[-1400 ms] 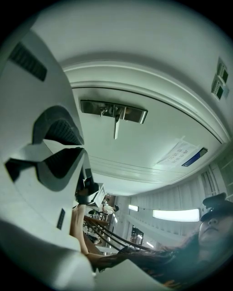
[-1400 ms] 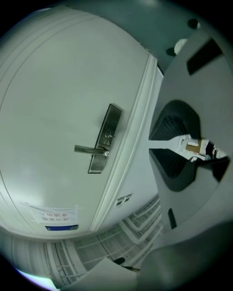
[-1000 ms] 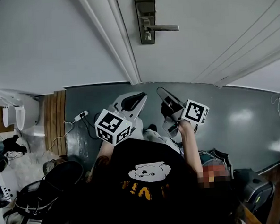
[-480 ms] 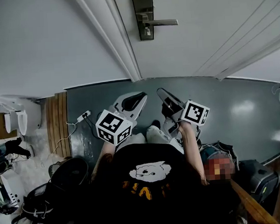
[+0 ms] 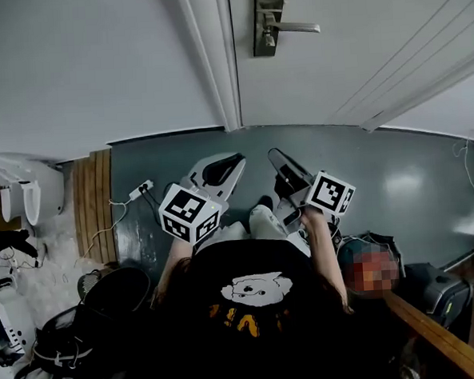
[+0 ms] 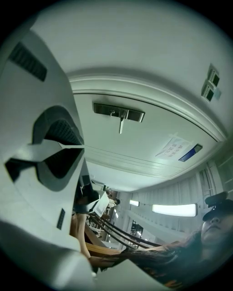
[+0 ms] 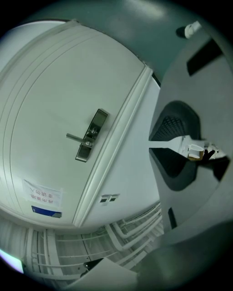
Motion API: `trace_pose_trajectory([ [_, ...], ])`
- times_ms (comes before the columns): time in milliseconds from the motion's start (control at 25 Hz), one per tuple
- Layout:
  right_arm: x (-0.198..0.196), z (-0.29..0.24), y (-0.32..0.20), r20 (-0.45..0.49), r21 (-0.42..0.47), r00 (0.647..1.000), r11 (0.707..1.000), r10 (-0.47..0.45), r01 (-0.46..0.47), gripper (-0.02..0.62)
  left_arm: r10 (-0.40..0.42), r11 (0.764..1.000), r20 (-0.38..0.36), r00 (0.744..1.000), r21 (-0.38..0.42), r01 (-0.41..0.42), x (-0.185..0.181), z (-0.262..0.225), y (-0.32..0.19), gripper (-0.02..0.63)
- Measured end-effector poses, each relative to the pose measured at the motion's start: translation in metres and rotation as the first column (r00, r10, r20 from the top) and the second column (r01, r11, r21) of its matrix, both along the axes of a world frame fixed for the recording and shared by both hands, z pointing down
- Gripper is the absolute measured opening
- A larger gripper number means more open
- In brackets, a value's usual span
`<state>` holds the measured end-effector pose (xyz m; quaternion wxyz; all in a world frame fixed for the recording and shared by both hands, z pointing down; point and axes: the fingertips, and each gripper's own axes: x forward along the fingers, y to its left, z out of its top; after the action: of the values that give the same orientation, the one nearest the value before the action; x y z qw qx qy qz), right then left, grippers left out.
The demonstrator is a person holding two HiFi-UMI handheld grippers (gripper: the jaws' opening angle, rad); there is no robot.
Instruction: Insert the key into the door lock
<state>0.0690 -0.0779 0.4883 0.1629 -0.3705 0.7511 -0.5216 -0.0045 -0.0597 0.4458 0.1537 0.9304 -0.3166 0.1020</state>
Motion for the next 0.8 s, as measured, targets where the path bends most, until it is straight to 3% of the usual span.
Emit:
trace_pose_trajectory([
  [280, -0.032, -0.013, 0.046, -0.062, 0.028, 0.998, 0.999, 0.030, -0.028, 0.026, 0.016, 1.000, -0.047, 0.999, 0.027, -0.015, -0.030, -0.012, 0.029, 0.025],
  [800, -0.045, -0.021, 0.104, -0.161, 0.086, 0.982, 0.992, 0.101, -0.088, 0.017, 0.087, 0.995, -0.108, 0.990, 0.050, -0.082, -0.044, -0.012, 0.085, 0.025],
])
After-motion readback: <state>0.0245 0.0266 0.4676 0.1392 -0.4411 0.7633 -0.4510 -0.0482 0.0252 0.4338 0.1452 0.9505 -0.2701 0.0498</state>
